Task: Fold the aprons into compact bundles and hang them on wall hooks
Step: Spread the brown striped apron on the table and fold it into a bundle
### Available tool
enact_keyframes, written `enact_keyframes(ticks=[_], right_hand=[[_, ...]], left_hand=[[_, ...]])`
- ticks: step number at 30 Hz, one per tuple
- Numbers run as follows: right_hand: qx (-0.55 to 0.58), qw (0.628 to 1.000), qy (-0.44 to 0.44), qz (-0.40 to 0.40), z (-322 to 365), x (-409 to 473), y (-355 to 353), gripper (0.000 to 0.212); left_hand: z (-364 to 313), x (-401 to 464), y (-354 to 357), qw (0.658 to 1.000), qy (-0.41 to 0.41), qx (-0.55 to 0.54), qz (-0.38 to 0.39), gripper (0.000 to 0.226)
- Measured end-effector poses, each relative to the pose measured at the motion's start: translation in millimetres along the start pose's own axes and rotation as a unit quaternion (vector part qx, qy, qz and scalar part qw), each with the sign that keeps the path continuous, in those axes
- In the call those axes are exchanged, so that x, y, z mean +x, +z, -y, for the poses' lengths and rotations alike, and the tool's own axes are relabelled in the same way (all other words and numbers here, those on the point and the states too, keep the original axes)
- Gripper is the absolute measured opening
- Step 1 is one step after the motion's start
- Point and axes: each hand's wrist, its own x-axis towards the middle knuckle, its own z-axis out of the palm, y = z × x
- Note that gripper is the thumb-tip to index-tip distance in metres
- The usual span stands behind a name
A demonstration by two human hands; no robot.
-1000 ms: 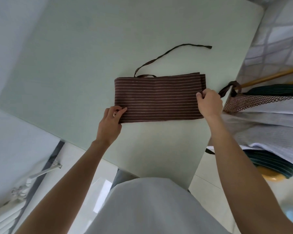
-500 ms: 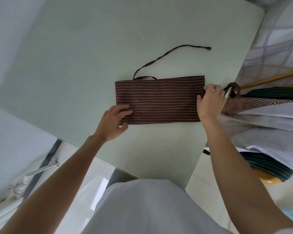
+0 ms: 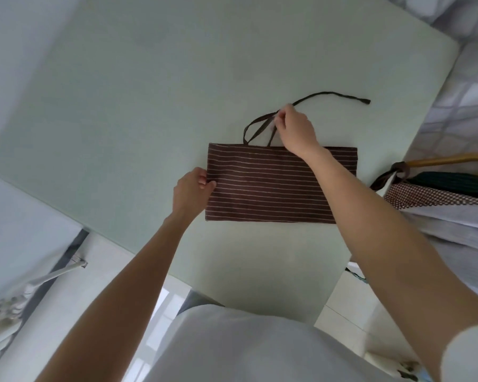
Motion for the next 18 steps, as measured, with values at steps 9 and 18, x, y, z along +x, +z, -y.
enact_keyframes(ticks=[9,18], right_hand=[[-0.004,0.993,-0.093,0.066,-3.9,32.7,-47.2,0.03],[-0.049,0.993,-0.03,-0.1,-32.1,10.4,-26.1,0.058]], left_hand=[[9.0,9.6,-9.6,1.0,-0.017,0.0,0.011,0.028],[13.0,8.2,-7.8,1.0,-0.008,-0.022,-0.018,0.029]])
